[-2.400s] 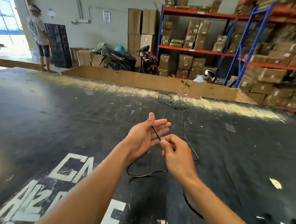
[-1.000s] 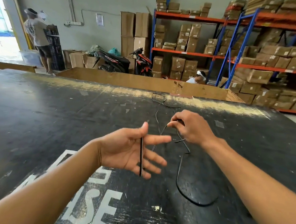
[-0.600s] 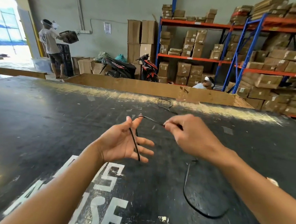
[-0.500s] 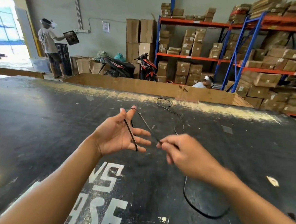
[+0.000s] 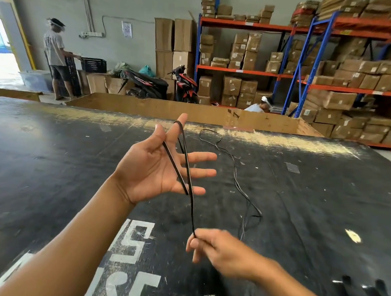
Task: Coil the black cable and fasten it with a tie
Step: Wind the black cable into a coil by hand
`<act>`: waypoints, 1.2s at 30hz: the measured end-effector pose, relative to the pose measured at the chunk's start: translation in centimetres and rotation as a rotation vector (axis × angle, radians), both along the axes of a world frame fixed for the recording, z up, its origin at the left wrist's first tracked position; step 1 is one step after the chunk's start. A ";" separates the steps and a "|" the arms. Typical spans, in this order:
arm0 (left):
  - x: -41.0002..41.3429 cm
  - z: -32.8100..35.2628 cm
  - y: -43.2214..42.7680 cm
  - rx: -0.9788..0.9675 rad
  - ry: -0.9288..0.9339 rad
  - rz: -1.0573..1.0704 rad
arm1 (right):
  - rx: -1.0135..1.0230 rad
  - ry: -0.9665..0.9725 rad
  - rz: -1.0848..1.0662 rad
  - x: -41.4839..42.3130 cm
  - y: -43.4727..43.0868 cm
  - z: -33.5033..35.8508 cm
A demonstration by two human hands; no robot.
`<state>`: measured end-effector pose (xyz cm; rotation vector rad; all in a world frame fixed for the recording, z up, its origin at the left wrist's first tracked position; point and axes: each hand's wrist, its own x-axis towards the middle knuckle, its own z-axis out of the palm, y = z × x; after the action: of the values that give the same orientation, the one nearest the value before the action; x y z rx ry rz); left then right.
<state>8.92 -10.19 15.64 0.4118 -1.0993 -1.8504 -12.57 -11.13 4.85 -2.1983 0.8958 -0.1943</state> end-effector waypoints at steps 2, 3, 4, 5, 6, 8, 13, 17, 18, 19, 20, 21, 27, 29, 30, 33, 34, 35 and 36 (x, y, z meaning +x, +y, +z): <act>-0.9 -0.1 0.9 -0.005 0.013 -0.172 | -0.104 0.054 -0.065 -0.1 -2.9 0.8; -1.2 -0.3 1.4 0.001 0.009 -0.256 | -0.154 0.070 -0.096 -0.3 -4.4 1.7; -1.6 -0.6 1.8 0.012 -0.019 -0.320 | -0.184 0.064 -0.125 -0.6 -5.9 2.9; -1.8 -1.2 2.1 0.027 -0.067 -0.361 | -0.202 0.042 -0.152 -0.8 -7.4 4.2; -2.0 -1.8 2.3 0.048 -0.123 -0.385 | -0.227 0.027 -0.176 -1.0 -8.7 5.7; -2.4 -3.4 2.3 0.120 -0.235 -0.395 | -0.305 0.034 -0.208 -1.0 -10.6 8.9; -2.3 -7.3 0.6 0.321 -0.388 -0.194 | -0.456 0.081 -0.112 0.1 -10.7 15.1; -1.3 -8.2 -1.9 0.346 -0.315 -0.050 | -0.525 0.064 -0.074 0.7 -8.3 15.5; -1.0 -8.1 -2.4 0.344 -0.286 -0.020 | -0.523 0.056 -0.074 0.6 -7.8 15.2; -0.7 -7.9 -2.9 0.342 -0.256 0.011 | -0.504 0.045 -0.080 0.3 -7.4 14.8; -0.3 -7.6 -3.3 0.337 -0.228 0.042 | -0.473 0.037 -0.089 0.0 -7.1 14.5; 0.0 -7.3 -3.7 0.330 -0.201 0.070 | -0.439 0.037 -0.098 -0.4 -6.7 14.1; 1.5 -5.2 -5.0 0.268 -0.035 0.159 | -0.058 -0.067 -0.117 -2.2 -3.2 10.1; 1.6 -4.3 -5.2 0.239 -0.005 0.151 | 0.104 -0.129 -0.095 -2.4 -1.5 7.9; 1.5 -3.8 -5.2 0.222 0.000 0.141 | 0.171 -0.159 -0.077 -2.3 -0.5 6.7; 0.7 -2.6 -4.9 0.164 0.034 0.100 | 0.295 -0.201 -0.018 -1.9 1.2 3.4; 0.4 -2.3 -4.7 0.146 0.044 0.081 | 0.299 -0.180 0.004 -1.7 1.3 2.5; 0.0 -2.1 -4.4 0.128 0.050 0.056 | 0.284 -0.146 0.023 -1.5 1.2 1.6; -0.3 -1.9 -4.1 0.107 0.058 0.021 | 0.253 -0.112 0.035 -1.3 0.8 0.9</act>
<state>8.60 -14.27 13.70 0.4272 -0.9561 -1.8967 -13.91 -10.30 5.77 -1.9476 0.7743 -0.1752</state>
